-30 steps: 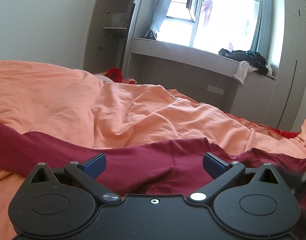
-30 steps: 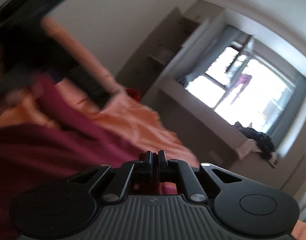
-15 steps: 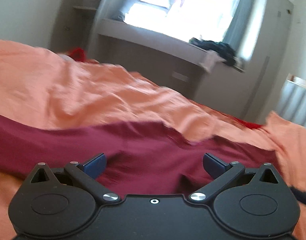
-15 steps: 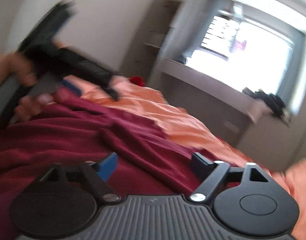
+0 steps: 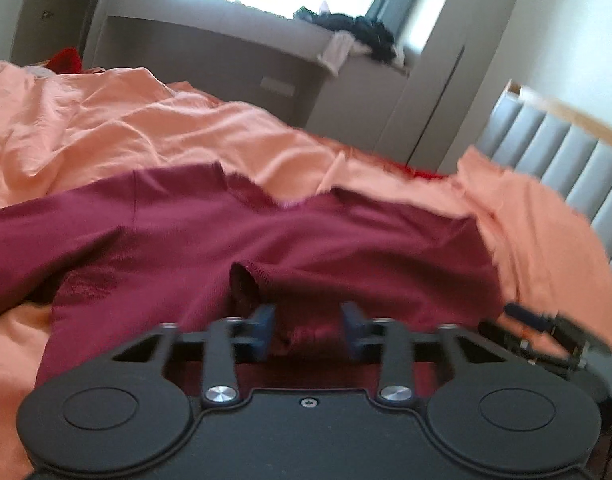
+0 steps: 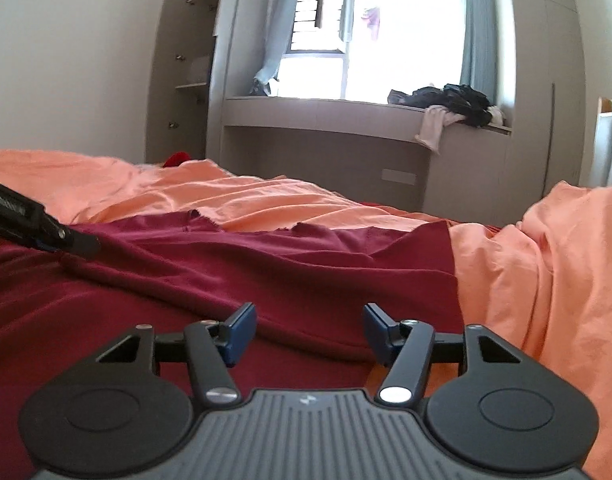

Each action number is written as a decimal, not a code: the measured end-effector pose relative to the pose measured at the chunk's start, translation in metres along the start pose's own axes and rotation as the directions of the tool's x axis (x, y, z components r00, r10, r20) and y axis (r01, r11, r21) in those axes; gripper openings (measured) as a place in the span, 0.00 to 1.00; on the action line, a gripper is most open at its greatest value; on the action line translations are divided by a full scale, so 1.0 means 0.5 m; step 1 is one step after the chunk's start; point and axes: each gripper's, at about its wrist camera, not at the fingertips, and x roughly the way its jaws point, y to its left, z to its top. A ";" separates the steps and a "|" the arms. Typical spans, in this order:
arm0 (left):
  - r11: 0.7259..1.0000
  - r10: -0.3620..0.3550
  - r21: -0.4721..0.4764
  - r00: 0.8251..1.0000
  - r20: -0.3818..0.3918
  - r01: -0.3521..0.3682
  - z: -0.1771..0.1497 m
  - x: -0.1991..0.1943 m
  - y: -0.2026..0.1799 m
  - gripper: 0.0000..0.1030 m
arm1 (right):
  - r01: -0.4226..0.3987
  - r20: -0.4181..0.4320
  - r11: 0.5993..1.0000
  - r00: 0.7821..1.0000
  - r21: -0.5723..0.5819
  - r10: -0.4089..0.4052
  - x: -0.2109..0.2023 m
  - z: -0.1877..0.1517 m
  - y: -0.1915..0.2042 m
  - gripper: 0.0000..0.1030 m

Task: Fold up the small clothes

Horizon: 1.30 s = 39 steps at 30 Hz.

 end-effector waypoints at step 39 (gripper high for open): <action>0.904 -0.234 0.379 0.971 0.043 0.201 -0.009 0.087 -0.236 0.81 | -0.014 -0.104 0.959 0.993 0.285 0.046 0.219 0.132 -0.276 0.67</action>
